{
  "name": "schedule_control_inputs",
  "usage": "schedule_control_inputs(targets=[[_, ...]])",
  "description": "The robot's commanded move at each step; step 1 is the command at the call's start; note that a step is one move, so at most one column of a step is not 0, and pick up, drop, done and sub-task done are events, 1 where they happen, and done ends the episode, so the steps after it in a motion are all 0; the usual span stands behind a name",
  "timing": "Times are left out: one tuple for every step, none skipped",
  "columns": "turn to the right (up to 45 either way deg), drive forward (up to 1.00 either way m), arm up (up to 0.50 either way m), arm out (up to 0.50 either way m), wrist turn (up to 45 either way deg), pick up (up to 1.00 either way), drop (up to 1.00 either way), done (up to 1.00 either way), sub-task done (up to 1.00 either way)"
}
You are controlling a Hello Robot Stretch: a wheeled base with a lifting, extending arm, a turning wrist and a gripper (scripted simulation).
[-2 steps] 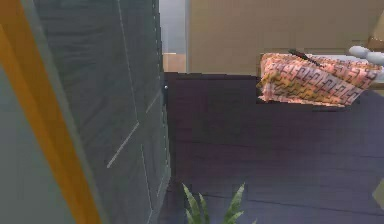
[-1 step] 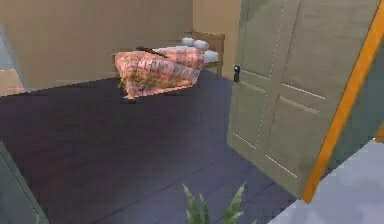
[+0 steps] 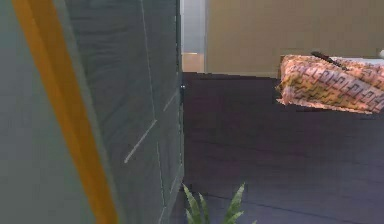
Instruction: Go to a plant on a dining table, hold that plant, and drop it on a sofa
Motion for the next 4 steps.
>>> schedule_control_inputs(targets=[[-45.0, 0.0, 0.0, 0.0, 0.0, 0.0, 0.0, 0.0, 0.0], [-45.0, 0.0, 0.0, 0.0, 0.0, 0.0, 0.0, 0.0, 0.0], [-39.0, 0.0, 0.0, 0.0, 0.0, 0.0, 0.0, 0.0, 0.0], [45.0, 0.0, 0.0, 0.0, 0.0, 0.0, 0.0, 0.0, 0.0]])
